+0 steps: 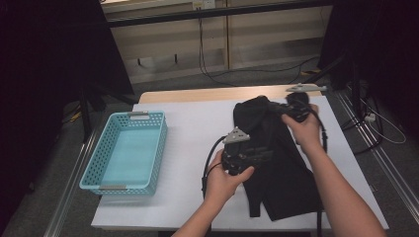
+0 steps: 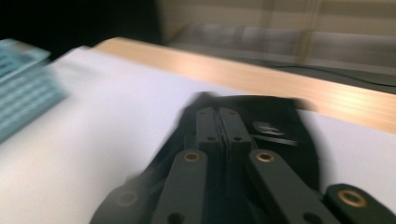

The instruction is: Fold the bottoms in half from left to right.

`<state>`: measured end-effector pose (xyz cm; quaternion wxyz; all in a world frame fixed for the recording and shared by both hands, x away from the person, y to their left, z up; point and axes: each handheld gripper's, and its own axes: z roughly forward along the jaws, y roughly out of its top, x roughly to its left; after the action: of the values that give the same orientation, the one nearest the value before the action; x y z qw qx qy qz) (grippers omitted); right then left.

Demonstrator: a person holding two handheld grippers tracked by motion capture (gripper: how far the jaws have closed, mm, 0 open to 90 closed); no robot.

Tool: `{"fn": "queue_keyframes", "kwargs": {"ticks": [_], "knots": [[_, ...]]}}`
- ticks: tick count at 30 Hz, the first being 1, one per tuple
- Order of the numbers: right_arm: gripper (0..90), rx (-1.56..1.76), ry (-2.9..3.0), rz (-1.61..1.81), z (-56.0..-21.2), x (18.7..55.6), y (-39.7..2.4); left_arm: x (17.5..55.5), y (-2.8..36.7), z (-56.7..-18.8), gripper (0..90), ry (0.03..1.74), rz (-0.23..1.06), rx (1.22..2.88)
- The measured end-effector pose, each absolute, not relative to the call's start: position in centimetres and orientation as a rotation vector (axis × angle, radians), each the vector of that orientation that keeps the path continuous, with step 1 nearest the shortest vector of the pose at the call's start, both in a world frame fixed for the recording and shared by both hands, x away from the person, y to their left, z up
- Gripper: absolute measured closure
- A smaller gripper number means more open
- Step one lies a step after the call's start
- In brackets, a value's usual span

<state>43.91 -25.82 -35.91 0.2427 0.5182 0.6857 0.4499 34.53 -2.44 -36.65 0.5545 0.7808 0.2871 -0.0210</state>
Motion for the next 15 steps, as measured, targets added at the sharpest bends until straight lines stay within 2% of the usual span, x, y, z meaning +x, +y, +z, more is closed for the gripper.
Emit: {"fn": "queue_keyframes", "kwargs": {"ticks": [2, 3, 4, 5, 9, 15], "knots": [[67.5, 1.458, 1.826, 1.134, -36.4, 43.6, -27.5, 34.8, -2.2, -36.7, 56.6, 0.677, -0.015, 1.869], [53.4, 1.495, 1.809, 1.123, -36.8, 43.4, -28.0, 35.1, -1.8, -36.9, 48.7, 0.683, 0.012, 1.873], [48.9, 1.511, 1.824, 1.13, -37.2, 43.2, -28.3, 35.3, -1.2, -37.1, 44.0, 0.693, 0.043, 1.88], [48.7, 1.511, 1.861, 1.143, -37.6, 42.9, -28.3, 35.6, -0.5, -37.4, 41.2, 0.704, 0.065, 1.893], [37.7, 1.474, 1.958, 1.132, -39.4, 41.0, -27.5, 36.7, 2.4, -38.9, 30.2, 0.76, 0.131, 1.942], [30.9, 1.378, 2.105, 1.116, -41.6, 37.7, -25.8, 37.8, 6.2, -41.0, 23.4, 0.813, 0.19, 1.992]]}}
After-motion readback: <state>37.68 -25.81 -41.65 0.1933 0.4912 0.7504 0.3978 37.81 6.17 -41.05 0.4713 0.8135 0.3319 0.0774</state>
